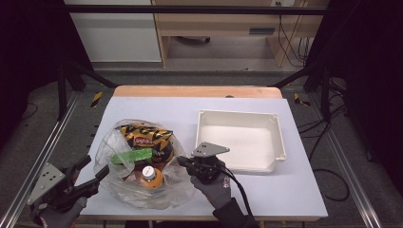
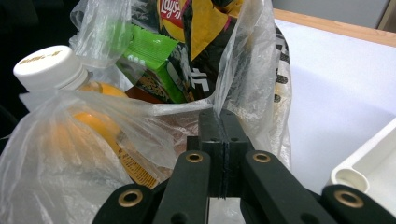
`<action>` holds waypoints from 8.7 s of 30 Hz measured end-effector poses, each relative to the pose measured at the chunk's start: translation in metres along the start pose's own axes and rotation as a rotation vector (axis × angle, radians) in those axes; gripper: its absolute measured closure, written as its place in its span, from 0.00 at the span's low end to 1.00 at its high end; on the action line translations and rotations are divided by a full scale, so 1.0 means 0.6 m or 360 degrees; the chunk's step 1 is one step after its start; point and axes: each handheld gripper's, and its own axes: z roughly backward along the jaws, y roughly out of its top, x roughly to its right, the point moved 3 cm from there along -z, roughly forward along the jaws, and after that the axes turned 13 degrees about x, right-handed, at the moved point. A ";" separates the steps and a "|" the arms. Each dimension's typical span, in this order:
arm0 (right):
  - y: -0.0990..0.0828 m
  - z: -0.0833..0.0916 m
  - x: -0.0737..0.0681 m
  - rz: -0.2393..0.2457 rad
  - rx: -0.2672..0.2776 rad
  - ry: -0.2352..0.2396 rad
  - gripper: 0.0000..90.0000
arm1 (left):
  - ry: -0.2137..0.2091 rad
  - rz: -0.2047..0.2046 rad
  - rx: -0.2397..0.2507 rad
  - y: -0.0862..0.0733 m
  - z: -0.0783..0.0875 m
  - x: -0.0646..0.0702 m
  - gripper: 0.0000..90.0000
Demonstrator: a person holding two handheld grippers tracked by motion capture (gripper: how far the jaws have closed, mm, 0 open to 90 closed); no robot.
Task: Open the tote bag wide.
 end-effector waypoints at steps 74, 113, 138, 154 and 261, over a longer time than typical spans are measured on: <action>-0.037 -0.036 0.047 0.0102 -0.0265 -0.0261 0.99 | 0.0235 0.0053 -0.0481 -0.079 -0.182 -0.109 0.99; 0.058 0.056 0.008 0.0124 0.0282 -0.0074 0.55 | 0.0080 0.0121 -0.0122 -0.006 -0.052 -0.060 0.53; 0.010 0.051 -0.042 0.0149 -0.0020 0.0132 0.90 | 0.0048 0.0089 -0.0480 -0.098 -0.013 -0.027 1.00; -0.114 0.029 0.010 0.0054 -0.0313 -0.0067 1.00 | 0.0110 -0.0082 -0.0785 -0.177 -0.031 -0.019 0.99; -0.007 0.065 0.012 0.0119 0.0173 -0.0028 0.61 | -0.0077 -0.0167 -0.0369 -0.086 -0.089 0.003 0.52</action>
